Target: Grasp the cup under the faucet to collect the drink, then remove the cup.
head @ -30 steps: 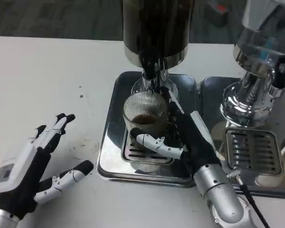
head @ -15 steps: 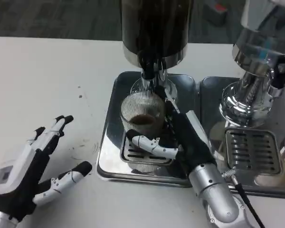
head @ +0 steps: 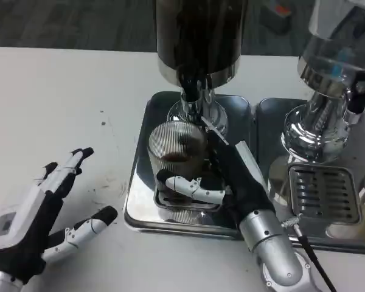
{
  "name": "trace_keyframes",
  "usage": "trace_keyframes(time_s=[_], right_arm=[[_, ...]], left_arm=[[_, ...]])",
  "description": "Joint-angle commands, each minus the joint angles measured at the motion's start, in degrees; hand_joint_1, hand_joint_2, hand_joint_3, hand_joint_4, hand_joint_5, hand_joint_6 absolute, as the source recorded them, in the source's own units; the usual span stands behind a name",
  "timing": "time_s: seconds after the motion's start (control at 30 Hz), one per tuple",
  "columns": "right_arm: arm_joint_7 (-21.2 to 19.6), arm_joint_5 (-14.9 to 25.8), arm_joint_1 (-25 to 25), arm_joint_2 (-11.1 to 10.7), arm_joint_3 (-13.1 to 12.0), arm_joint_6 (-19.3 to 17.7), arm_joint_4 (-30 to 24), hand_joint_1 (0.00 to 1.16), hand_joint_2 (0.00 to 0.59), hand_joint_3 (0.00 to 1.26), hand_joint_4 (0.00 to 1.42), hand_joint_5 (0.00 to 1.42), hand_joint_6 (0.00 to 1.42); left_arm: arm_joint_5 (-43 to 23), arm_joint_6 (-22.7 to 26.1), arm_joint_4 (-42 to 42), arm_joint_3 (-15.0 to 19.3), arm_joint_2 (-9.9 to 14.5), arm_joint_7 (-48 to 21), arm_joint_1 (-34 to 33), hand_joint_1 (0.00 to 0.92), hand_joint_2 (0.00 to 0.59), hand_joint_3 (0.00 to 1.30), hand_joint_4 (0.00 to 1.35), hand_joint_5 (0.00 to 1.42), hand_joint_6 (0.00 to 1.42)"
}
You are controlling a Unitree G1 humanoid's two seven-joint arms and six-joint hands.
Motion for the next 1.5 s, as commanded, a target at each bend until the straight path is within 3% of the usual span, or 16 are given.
trace_keyframes(time_s=[0.03, 0.67, 1.1, 1.5], right_arm=[[-1.11, -0.23, 1.1, 1.0, 0.27, 0.76, 0.39, 0.96, 0.245, 0.16, 0.32, 0.3, 0.46], [-5.47, -0.41, 1.98, 1.59, 0.15, 0.24, -1.86, 1.02, 0.263, 0.39, 0.42, 0.4, 0.57], [-7.36, -0.62, 2.56, 1.56, -0.1, -0.33, -4.0, 1.03, 0.27, 0.47, 0.45, 0.43, 0.62], [-8.38, -4.39, 3.85, -0.44, -0.04, -1.15, -6.95, 1.04, 0.267, 0.49, 0.43, 0.43, 0.62]], left_arm=[[-0.69, -0.01, -0.89, 0.5, 0.6, -0.4, 1.04, 0.0, 0.151, 0.09, 0.05, 0.19, 0.03], [-0.73, 0.01, -0.7, 0.31, 0.72, -1.04, 0.53, 0.0, 0.146, 0.09, 0.06, 0.19, 0.03], [-0.44, -0.35, -0.67, 0.11, 0.79, -1.37, 0.14, 0.0, 0.144, 0.09, 0.06, 0.19, 0.03], [0.29, -0.68, 0.51, -1.04, 0.84, -1.69, -1.22, 0.0, 0.143, 0.09, 0.06, 0.19, 0.01]])
